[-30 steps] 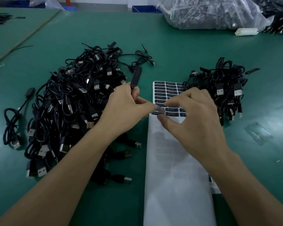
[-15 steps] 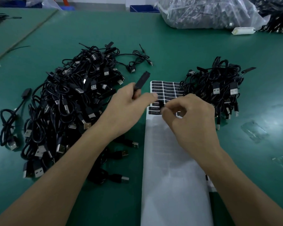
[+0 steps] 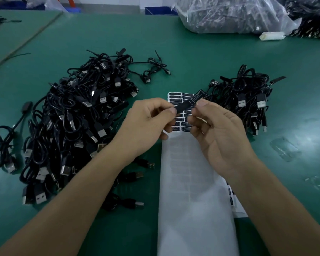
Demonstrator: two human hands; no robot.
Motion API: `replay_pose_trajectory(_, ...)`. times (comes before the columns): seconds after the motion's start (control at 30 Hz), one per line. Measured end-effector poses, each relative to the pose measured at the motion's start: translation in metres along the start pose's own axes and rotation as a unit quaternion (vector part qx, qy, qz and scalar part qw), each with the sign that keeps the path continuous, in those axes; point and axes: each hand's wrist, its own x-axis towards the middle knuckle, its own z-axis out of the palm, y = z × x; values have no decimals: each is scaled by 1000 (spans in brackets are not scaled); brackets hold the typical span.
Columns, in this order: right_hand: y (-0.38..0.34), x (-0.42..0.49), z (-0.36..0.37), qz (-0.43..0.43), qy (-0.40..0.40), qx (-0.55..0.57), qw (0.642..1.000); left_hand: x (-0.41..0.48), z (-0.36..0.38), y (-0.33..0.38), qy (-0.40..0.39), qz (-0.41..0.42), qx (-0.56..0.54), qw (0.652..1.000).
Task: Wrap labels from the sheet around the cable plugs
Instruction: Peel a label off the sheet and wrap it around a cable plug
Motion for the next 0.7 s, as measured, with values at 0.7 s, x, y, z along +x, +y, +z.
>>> replay_pose_trajectory(0.7,2,1,1,-29,-29,-28,999,-2,-4,5,-110,-75,-80,988)
